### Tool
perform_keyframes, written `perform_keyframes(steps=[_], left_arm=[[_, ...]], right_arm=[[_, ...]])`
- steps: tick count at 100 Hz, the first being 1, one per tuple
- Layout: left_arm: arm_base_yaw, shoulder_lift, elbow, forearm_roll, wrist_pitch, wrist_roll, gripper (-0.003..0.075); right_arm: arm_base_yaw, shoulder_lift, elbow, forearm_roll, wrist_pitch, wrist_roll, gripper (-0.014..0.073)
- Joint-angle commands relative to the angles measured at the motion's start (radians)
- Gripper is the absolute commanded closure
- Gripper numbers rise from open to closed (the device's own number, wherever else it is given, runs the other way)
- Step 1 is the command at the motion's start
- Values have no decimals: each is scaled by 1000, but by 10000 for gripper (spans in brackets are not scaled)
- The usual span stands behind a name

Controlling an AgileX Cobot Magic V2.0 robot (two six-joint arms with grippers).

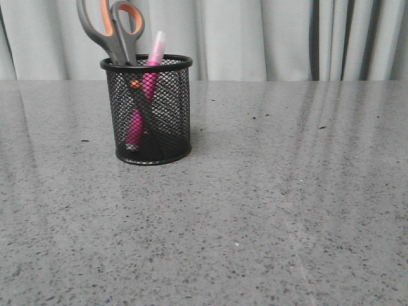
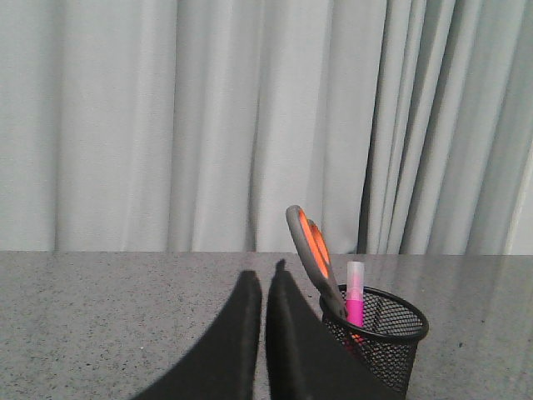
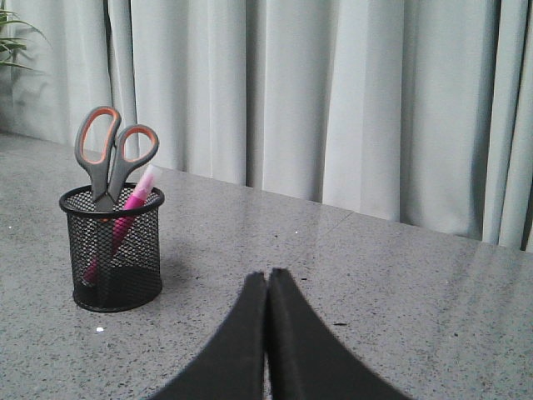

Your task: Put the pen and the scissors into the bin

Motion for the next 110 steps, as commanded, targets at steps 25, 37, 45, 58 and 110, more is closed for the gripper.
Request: perform_keyframes(steps=[25, 37, 45, 58, 110], left_arm=[[231, 7, 77, 72, -93, -8, 740], [293, -43, 142, 127, -96, -8, 740], [306, -85, 203, 128, -98, -6, 740], [336, -131, 241, 128, -23, -8, 740], [374, -131, 241, 133, -23, -8, 740]], right_arm=[[-7, 8, -28, -13, -76, -8, 659], [-7, 8, -28, -13, -76, -8, 659], [-7, 8, -28, -13, -76, -8, 659], [-7, 8, -28, -13, -76, -8, 659], [-7, 10, -28, -13, -76, -8, 659]])
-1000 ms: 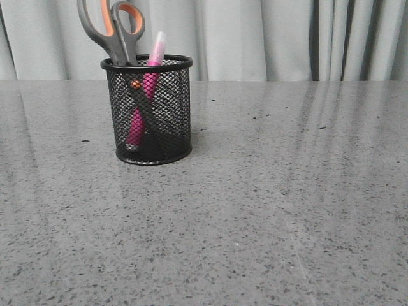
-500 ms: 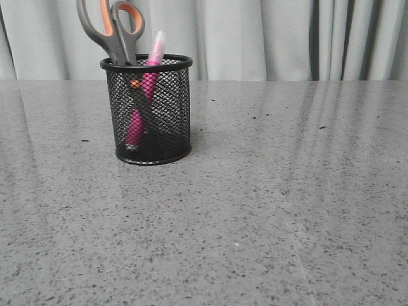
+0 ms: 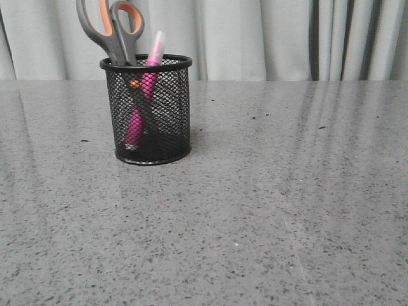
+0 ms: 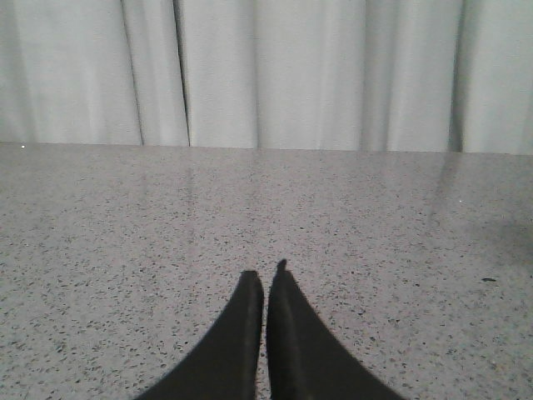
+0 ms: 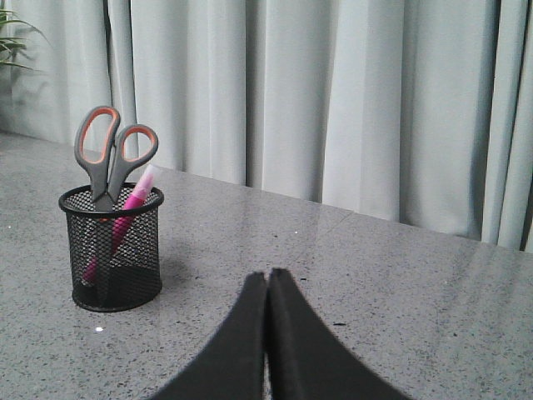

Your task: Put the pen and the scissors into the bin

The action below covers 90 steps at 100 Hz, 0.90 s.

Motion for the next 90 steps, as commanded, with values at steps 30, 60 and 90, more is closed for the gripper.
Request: perform_keyframes(steps=[30, 60, 90], left_arm=[[2, -32, 24, 0, -76, -8, 740], [2, -32, 24, 0, -76, -8, 740], [2, -32, 24, 0, -76, -8, 740]], right_arm=[[-7, 10, -28, -13, -76, -8, 659], [-7, 10, -27, -19, -79, -8, 659], [-180, 29, -9, 305, -42, -324, 659]])
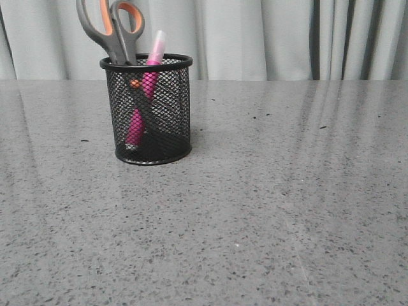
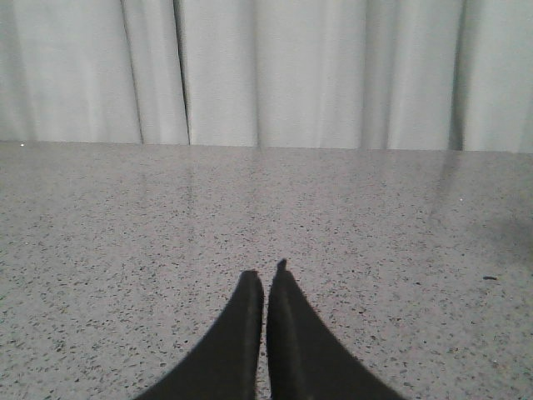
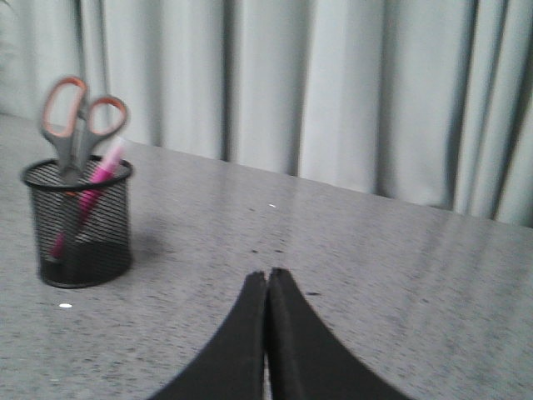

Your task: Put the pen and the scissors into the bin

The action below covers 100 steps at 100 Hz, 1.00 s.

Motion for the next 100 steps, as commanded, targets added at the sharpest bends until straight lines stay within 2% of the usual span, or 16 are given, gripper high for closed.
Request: perform_keyframes(steps=[1, 17, 27, 43, 55, 66, 100], left_arm=[[2, -32, 24, 0, -79, -8, 740], [2, -32, 24, 0, -79, -8, 740], [2, -32, 24, 0, -79, -8, 740], [2, -32, 24, 0, -79, -8, 740], [2, -32, 24, 0, -79, -8, 740], [2, -32, 24, 0, -79, -8, 740], [2, -32, 24, 0, -79, -8, 740]], right_arm=[[-95, 25, -15, 83, -89, -84, 659], [-288, 29, 51, 178, -118, -84, 659], [-344, 27, 98, 181, -151, -84, 659], [-352, -24, 164, 159, -159, -84, 659], [-352, -113, 164, 112, -59, -89, 659], [-352, -107, 164, 110, 2, -116, 659], [-352, -107, 164, 110, -36, -118, 659]])
